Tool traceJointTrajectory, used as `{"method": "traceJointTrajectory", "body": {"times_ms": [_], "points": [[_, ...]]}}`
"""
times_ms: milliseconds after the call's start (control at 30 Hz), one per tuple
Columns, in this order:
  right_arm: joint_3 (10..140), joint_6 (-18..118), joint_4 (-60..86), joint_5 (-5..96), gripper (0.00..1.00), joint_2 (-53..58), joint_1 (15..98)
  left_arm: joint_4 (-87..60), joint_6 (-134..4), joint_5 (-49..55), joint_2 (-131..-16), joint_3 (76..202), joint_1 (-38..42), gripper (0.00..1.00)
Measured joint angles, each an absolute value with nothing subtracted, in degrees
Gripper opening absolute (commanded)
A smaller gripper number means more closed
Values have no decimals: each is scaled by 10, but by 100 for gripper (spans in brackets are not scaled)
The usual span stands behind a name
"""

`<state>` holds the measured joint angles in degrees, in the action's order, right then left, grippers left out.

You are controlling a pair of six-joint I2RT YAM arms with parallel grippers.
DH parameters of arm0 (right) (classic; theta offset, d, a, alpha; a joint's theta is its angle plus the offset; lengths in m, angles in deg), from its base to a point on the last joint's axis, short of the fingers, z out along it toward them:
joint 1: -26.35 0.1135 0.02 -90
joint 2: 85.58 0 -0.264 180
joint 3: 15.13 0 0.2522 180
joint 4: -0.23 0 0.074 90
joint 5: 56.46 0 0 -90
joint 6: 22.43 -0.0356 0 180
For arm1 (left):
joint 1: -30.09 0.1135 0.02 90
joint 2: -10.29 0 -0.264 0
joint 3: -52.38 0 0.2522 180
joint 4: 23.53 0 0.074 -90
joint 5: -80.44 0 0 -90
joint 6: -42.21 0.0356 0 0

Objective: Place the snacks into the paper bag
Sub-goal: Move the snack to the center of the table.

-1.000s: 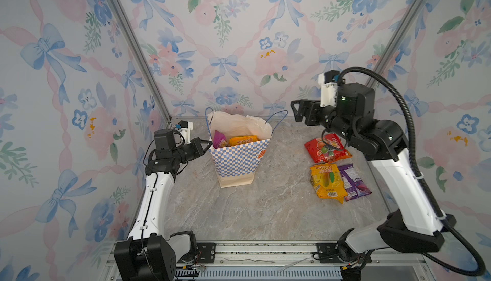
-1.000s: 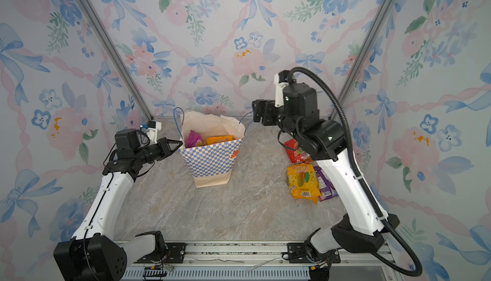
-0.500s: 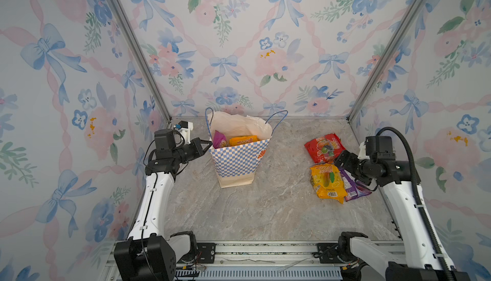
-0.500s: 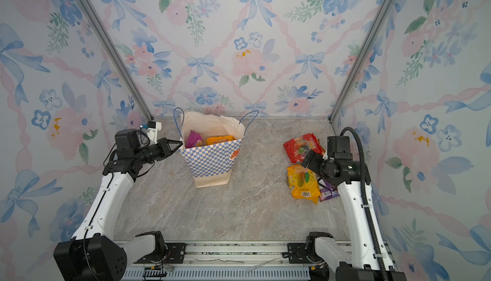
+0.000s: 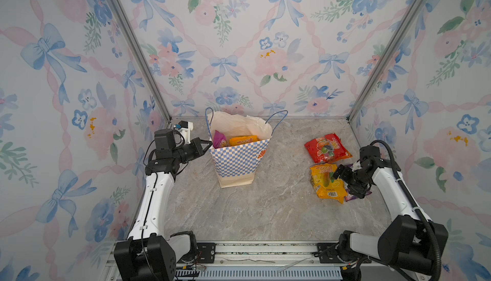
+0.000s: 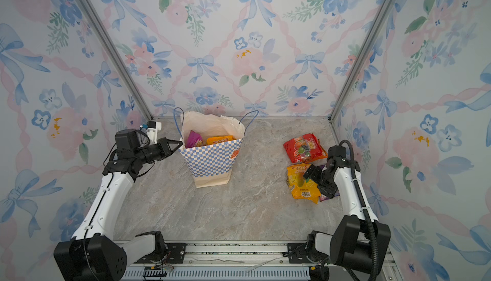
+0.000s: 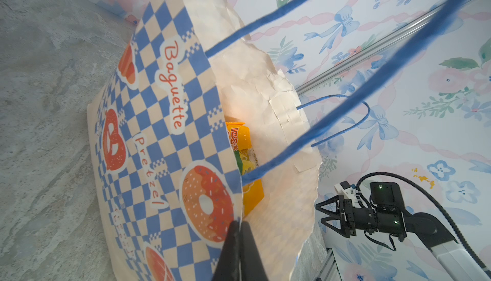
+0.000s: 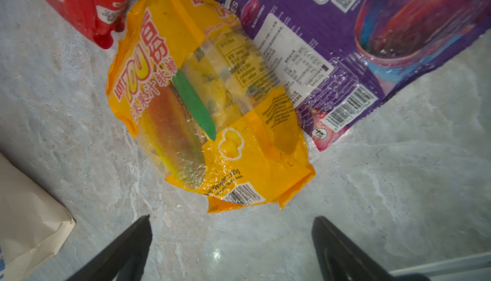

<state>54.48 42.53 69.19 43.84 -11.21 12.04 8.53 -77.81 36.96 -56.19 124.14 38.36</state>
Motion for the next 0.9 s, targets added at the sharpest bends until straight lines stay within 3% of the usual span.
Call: {"method": "traceJointTrajectory", "body": {"times_ms": [467, 900], "points": [[576, 438, 636, 451, 96, 34, 90, 85, -778, 368, -562, 1241, 384, 0], [674, 414, 614, 454, 96, 145, 348, 85, -778, 367, -562, 1241, 384, 0]]}}
